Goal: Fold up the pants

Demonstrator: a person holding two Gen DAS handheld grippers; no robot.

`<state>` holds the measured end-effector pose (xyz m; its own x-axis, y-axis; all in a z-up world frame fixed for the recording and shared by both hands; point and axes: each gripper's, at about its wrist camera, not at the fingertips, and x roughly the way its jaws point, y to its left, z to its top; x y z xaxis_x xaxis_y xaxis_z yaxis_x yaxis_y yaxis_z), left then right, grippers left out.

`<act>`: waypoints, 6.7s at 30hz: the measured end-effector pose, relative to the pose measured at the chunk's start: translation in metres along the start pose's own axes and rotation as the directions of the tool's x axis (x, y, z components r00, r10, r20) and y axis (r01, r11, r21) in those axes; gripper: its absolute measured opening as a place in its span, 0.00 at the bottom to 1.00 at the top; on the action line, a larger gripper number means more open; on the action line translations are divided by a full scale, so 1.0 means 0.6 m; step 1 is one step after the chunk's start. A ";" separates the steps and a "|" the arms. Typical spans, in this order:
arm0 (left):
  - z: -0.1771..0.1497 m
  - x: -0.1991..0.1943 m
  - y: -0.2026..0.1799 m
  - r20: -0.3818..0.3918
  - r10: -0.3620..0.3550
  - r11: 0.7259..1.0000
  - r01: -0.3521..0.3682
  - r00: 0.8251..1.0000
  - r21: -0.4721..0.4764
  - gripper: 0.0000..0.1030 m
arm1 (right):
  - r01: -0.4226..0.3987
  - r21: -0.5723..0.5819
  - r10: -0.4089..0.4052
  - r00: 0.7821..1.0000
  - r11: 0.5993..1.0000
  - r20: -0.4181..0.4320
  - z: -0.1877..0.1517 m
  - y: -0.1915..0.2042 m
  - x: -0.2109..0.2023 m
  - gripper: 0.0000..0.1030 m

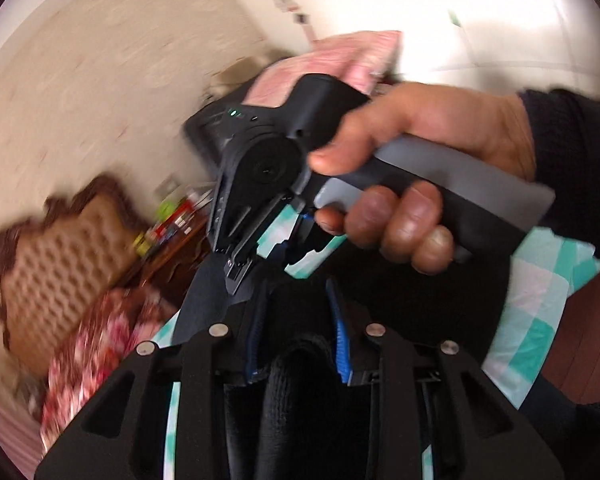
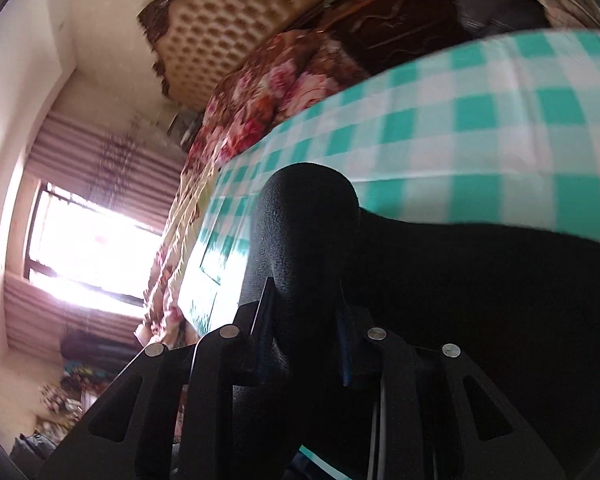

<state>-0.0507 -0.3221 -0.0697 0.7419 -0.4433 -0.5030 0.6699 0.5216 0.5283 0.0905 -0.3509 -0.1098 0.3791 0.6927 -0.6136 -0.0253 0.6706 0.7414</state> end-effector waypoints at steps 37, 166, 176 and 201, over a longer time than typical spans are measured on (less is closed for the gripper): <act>-0.163 0.108 -0.139 0.021 -0.044 0.950 0.036 0.999 0.310 0.30 | 0.444 0.091 -0.446 0.895 0.892 0.008 -0.024 -0.120 0.022 0.35; -0.046 0.144 -0.049 -0.095 -0.549 0.806 0.496 0.830 -0.323 0.16 | 0.773 -0.201 -0.718 0.634 0.602 0.286 -0.095 -0.115 -0.121 0.25; -0.049 0.138 0.047 0.007 -0.605 0.690 0.528 0.796 -0.495 0.49 | 0.897 0.033 -0.807 0.380 0.440 0.452 -0.193 -0.013 -0.165 0.67; -0.092 0.000 0.172 0.012 -0.472 0.659 0.362 0.882 -0.660 0.98 | 0.875 0.221 -0.845 0.304 0.430 0.441 -0.337 0.071 -0.186 0.82</act>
<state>0.0170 -0.2280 -0.0531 0.3384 -0.6458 -0.6844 0.6909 0.6643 -0.2853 -0.1398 -0.3460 -0.0643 0.5445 -0.4732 -0.6925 0.5253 0.8361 -0.1583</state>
